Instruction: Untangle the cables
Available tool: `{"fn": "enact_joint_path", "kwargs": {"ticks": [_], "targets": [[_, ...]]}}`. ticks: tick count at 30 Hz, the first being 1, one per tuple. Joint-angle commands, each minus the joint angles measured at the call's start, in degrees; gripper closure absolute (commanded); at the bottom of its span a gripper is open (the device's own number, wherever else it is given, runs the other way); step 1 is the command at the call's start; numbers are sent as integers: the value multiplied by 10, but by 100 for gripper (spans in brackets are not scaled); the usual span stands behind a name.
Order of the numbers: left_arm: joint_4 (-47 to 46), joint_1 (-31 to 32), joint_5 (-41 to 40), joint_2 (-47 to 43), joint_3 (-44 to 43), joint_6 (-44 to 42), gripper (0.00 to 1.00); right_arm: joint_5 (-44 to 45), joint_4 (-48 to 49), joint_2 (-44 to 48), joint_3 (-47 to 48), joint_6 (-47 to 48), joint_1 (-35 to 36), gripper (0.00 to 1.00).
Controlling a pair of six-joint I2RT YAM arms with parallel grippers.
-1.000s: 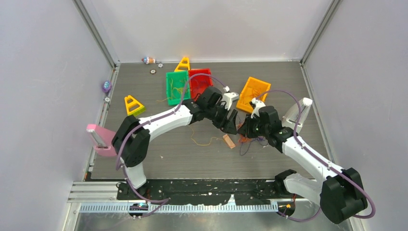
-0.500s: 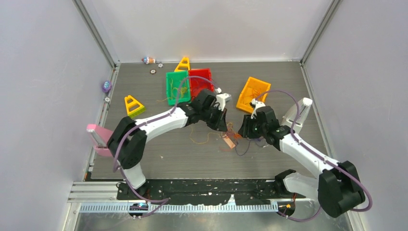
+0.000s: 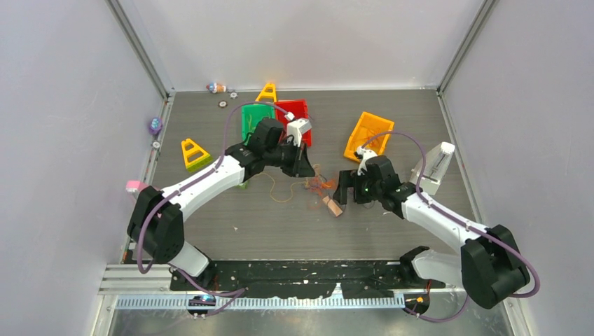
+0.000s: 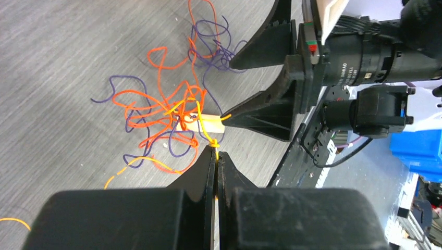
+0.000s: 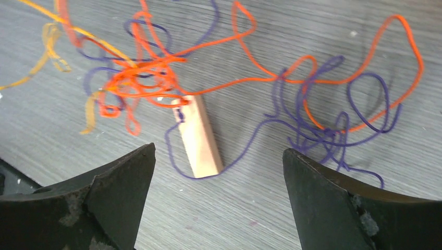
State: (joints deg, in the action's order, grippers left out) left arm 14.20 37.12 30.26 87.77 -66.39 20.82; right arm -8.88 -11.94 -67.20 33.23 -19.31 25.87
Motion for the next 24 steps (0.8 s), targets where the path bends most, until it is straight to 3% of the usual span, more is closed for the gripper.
{"fn": "enact_joint_path", "kwargs": {"ticks": [1, 8, 20, 22, 23, 24], "targets": [[1, 1, 27, -10, -2, -7, 100, -9, 56, 38, 23, 29, 33, 1], [25, 1, 32, -11, -19, -14, 100, 32, 129, -4, 39, 34, 82, 0], [30, -2, 26, -48, -29, 4, 100, 123, 226, -205, 98, -24, 129, 1], [30, -11, 11, -72, -26, 11, 100, 146, 213, -217, 95, -45, 129, 11], [28, -20, 3, -89, -21, 17, 100, 159, 198, -218, 87, -60, 128, 24], [25, -31, -4, -106, -14, 24, 100, 184, 191, -212, 82, -67, 127, 30]]}}
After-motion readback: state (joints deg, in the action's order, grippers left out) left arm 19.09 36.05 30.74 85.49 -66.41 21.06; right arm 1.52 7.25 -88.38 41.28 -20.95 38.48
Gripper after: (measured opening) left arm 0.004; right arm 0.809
